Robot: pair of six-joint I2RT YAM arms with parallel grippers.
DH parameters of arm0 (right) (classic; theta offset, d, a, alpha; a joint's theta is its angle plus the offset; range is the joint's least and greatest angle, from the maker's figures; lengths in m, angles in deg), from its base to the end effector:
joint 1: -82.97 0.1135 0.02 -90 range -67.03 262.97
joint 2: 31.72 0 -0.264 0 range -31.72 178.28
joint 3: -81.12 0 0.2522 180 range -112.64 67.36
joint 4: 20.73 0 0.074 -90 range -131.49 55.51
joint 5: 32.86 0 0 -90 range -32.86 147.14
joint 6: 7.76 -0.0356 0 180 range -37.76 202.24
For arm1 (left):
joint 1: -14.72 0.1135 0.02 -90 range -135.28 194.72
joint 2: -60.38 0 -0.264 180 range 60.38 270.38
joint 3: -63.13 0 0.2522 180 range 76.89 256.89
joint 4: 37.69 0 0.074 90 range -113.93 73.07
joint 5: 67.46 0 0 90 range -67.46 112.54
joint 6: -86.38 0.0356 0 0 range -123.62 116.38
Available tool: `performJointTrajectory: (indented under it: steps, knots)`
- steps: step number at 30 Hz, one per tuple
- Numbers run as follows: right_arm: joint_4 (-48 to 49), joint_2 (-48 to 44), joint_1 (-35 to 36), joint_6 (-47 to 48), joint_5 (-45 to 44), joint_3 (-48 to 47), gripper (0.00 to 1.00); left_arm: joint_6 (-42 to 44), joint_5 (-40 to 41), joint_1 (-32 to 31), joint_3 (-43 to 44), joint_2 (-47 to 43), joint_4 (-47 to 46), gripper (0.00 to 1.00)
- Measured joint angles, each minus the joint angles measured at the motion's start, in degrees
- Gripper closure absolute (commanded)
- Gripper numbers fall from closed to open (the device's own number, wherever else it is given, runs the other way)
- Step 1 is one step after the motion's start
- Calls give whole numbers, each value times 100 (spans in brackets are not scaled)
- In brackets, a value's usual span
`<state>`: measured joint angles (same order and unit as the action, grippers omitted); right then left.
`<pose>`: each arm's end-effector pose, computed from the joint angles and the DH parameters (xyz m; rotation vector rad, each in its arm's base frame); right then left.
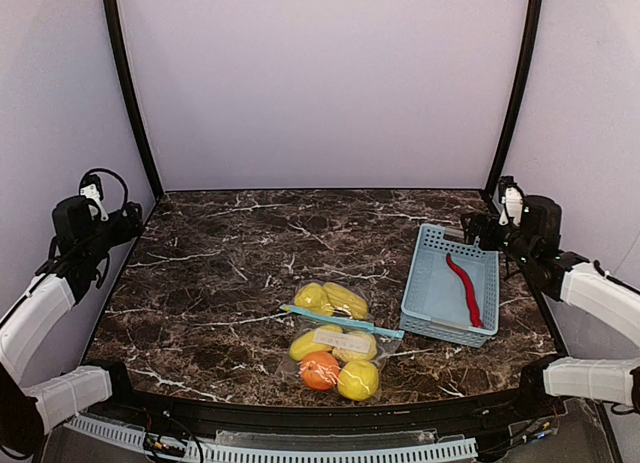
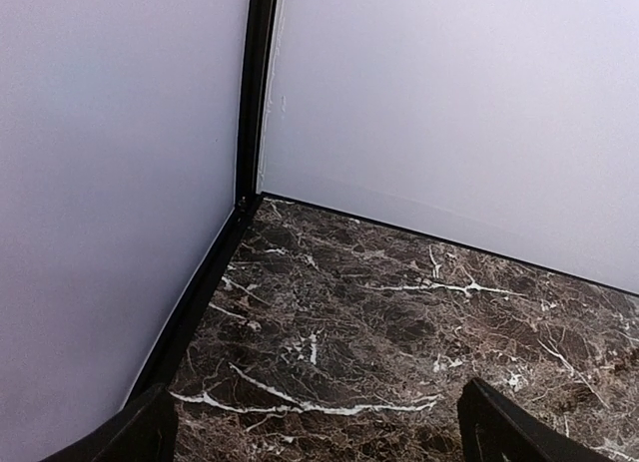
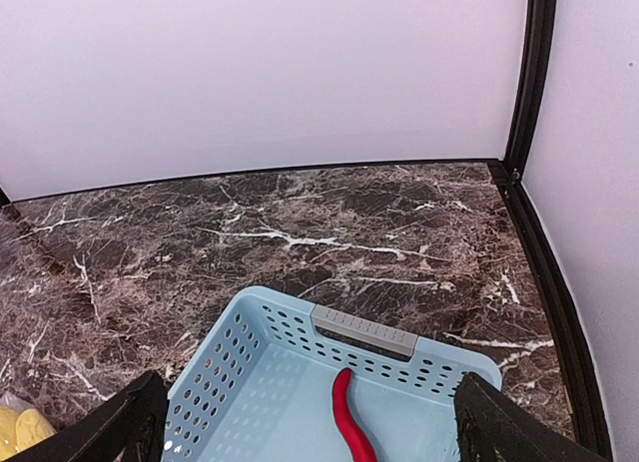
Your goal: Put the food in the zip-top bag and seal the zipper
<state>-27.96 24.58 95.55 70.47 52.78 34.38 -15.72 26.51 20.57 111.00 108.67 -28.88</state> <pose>0.2222 0.0468 0.2596 0.0396 1.8685 0.2231 0.2033 0.0233 0.2912 -0.3204 1.7016 -0.0204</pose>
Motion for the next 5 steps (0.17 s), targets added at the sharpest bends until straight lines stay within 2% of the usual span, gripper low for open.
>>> performJointTrajectory:
  steps: [5]
  knots:
    - [96,-92,0,61,-4,11,2,55,-7,0,0,-37,-33,1]
